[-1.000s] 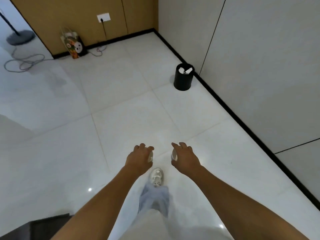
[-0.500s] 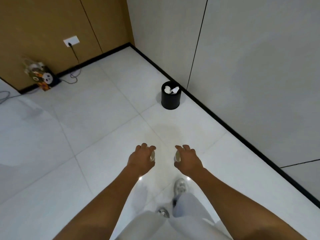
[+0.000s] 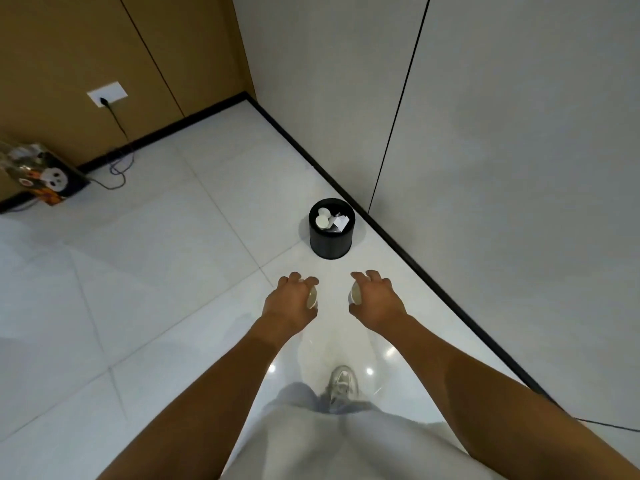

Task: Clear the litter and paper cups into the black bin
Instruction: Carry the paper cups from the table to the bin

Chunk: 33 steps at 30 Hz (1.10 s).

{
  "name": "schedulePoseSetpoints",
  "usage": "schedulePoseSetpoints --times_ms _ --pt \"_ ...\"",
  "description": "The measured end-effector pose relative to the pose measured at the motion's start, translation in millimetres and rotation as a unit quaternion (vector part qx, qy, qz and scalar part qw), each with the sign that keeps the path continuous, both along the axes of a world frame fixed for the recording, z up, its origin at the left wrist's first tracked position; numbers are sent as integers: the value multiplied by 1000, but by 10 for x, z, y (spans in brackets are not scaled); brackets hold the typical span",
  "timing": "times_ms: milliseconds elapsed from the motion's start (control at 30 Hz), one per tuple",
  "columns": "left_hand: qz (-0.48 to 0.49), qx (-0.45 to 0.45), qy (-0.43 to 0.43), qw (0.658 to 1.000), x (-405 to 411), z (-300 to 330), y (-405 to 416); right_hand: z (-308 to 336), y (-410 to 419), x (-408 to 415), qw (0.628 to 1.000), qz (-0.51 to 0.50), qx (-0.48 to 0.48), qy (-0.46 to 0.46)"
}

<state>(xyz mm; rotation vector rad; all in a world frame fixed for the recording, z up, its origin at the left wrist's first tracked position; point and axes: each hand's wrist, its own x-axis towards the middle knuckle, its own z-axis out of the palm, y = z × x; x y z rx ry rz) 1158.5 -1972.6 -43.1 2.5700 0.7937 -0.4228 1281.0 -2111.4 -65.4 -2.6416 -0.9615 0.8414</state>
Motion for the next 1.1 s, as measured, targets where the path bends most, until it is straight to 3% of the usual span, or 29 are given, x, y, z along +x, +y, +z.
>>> schedulePoseSetpoints --times_ms 600,867,1100 --pt "46 -34 18 998 2542 -517 2158 -339 2219 2665 998 41 -35 28" --pt "158 -66 33 985 3168 -728 2537 -511 2795 3414 990 119 -50 51" --pt "302 -94 21 948 3608 -1285 2496 -1091 3147 4015 975 202 -63 64"
